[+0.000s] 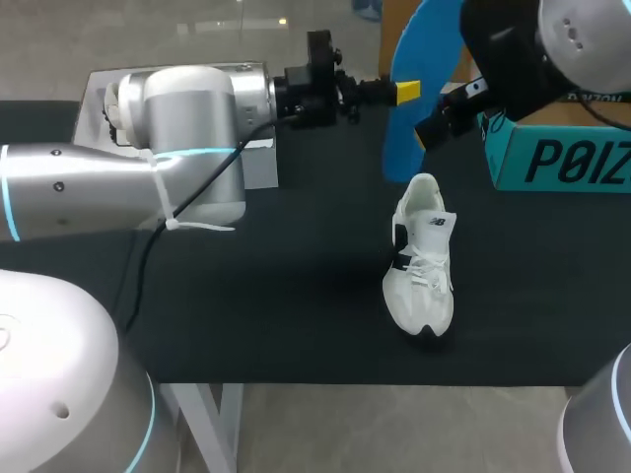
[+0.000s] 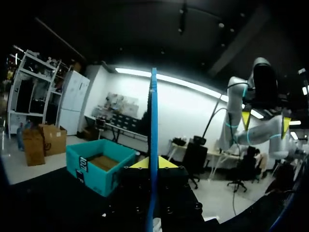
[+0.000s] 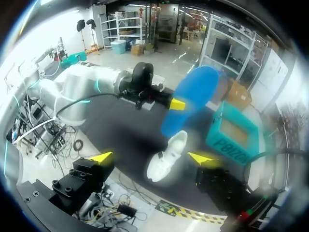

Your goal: Take the shoe out of the shoebox, open the shoe tongue, remove and reinsert the insole, then place the shoe into the shoebox

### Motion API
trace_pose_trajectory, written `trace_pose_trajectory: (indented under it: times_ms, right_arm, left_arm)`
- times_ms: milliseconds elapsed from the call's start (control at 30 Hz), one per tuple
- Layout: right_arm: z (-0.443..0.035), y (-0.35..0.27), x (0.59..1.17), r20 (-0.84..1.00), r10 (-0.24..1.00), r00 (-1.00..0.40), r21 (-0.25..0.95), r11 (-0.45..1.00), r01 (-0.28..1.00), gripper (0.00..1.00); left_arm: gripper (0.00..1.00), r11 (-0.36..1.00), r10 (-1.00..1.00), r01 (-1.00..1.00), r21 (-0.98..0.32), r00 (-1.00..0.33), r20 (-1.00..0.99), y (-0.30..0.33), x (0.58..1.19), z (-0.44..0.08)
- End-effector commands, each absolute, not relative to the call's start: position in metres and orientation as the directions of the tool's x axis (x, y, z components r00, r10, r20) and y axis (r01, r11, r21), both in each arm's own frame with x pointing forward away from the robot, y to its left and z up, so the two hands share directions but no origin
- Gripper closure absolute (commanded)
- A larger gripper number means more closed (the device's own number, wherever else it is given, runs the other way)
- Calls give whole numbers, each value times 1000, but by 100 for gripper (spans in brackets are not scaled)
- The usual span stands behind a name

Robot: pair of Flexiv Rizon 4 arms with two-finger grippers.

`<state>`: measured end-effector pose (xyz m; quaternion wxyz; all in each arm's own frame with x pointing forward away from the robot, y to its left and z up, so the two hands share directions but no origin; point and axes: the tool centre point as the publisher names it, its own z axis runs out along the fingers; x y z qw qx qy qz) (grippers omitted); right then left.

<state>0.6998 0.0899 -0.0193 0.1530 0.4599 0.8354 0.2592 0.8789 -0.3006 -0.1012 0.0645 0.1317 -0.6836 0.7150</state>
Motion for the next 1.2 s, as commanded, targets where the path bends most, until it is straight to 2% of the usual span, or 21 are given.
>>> trace_pose_trajectory:
  times_ms: [33,367,467,567,600,833,900,967,1200]
  right_arm:
    - [-19,92,702,-17,849,-529,569,443,693,0]
    - [-19,92,702,-17,849,-529,569,443,693,0]
    - [-19,92,702,-17,849,-529,569,443,693,0]
    - [-19,92,702,-17,849,-529,569,443,693,0]
    - [-19,92,702,-17,849,-529,569,443,693,0]
    - [-19,92,702,-17,849,-529,569,443,693,0]
    - [-19,92,702,-17,849,-529,569,443,693,0]
    - [-19,92,702,-17,849,-529,569,443,693,0]
    - [-19,92,702,-17,849,-529,569,443,693,0]
  left_arm:
    - [100,-57,-132,-270,-961,-952,275,-303,875,-99]
    - [100,-57,-132,-270,-961,-952,275,-303,875,-99]
    - [100,102,-67,-3,-995,-998,-4,-306,871,-81]
    - [100,178,38,202,-963,-979,-198,-308,858,-85]
    - [100,240,61,246,-939,-969,-239,-309,854,-88]
    - [100,190,130,393,-900,-918,-374,-302,834,-96]
    - [100,179,126,371,-911,-927,-352,-295,833,-103]
    - [100,199,64,212,-957,-977,-204,-287,840,-117]
    - [100,199,64,212,-957,-977,-204,-287,840,-117]
